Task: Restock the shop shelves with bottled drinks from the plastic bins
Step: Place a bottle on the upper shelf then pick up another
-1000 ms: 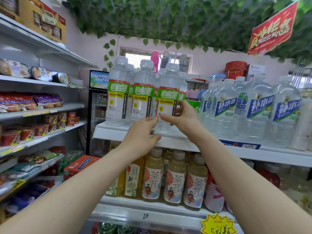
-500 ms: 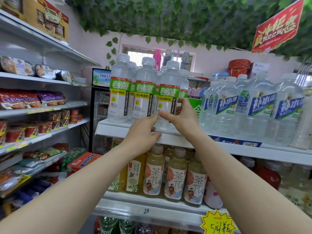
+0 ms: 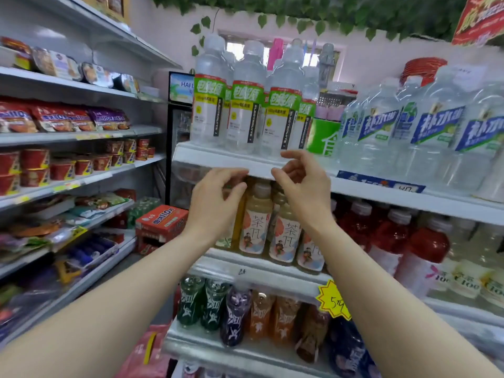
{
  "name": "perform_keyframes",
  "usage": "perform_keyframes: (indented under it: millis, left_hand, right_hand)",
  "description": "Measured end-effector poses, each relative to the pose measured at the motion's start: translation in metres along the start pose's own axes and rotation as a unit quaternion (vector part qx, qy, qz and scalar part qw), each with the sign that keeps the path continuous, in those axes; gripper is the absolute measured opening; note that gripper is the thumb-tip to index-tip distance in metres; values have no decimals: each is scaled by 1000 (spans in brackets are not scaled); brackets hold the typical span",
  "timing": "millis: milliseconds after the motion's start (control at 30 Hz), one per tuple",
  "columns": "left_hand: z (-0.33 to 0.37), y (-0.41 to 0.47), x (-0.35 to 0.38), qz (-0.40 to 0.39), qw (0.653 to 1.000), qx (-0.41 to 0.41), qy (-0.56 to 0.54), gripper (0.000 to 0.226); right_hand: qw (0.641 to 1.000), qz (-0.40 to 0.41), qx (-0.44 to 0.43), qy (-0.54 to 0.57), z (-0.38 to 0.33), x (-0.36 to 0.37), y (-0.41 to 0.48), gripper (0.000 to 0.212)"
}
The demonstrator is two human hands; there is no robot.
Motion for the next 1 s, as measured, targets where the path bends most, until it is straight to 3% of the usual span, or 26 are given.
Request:
perform_keyframes:
  millis: [133,367,500,633,767,1000]
  left_hand:
    - [-25,-52,-5,-15,998,-56,23,24]
    - [-107,-186,-16,-65,969,-233,54,24]
    - [-151,-269,-21,-80,937,-338,30,26]
    - [-196,-345,-31,-92,901,-423,35,29]
    - [-233,-420,-41,-92,868,-486,36,30]
    - [-300,-555,-55,-73,815,-574,22,34]
  right_hand:
    - [998,-37,17,54,11,22,-63,20]
    - [968,-193,130,89,66,81,-222,13]
    - [929,-276,229,91,103,110,-318,14]
    - [892,-331,296,81,135,135,-407,33]
    - [848,-388,353,71,158,155,-489,24]
    - [775,-445,444,60,187,193,-615,27]
Point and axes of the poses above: each hand's wrist, its own y-axis towards the middle knuckle, its own x-axis out of the palm, z = x × y, the point moved 1 cm from there along y, towards the middle knuckle, and after that the axes turned 13 degrees about -y, right-handed, at the moved point
